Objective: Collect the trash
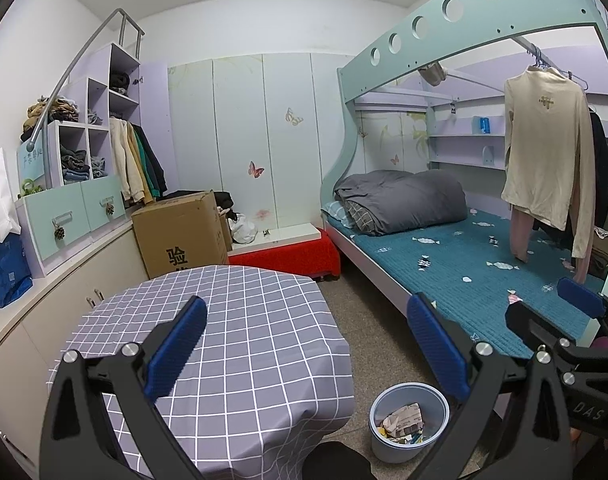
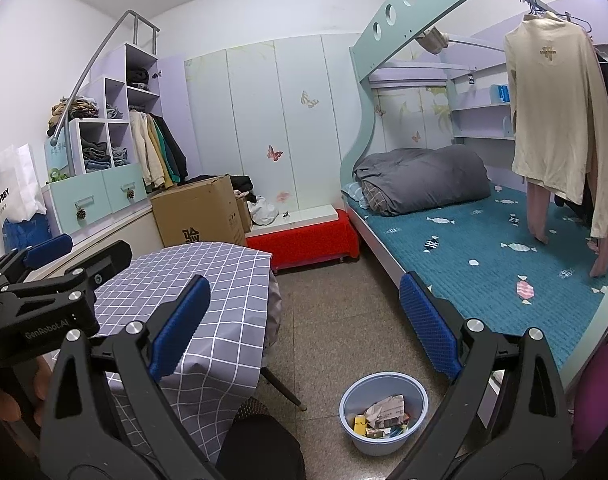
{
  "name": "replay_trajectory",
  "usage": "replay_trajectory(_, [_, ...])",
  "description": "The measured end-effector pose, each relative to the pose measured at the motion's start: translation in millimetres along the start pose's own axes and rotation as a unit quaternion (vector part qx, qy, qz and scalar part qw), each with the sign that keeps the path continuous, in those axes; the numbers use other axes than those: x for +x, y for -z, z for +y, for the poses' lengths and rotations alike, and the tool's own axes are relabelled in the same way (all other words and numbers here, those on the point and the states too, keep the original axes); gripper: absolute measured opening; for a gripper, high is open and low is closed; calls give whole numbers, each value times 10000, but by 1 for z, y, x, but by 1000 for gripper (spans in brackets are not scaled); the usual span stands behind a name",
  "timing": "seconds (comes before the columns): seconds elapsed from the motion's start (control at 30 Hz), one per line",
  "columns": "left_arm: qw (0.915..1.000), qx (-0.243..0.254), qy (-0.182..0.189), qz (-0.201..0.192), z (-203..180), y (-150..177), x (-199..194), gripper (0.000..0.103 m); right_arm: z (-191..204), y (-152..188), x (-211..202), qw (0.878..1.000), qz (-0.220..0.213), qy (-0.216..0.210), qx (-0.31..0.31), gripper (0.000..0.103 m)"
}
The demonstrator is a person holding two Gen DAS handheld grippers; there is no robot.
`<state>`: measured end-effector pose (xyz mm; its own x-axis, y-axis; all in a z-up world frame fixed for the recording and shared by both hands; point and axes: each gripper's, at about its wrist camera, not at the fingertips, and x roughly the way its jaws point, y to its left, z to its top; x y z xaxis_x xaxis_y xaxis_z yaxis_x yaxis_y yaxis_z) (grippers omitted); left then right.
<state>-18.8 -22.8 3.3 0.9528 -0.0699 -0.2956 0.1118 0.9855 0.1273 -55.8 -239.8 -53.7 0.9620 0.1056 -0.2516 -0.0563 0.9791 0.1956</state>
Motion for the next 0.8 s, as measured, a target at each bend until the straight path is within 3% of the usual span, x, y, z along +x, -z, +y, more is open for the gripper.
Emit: replay_trajectory(0.8, [10000, 20, 35, 32, -4, 4, 0, 98, -3, 5, 0, 10000, 11, 25, 17, 94])
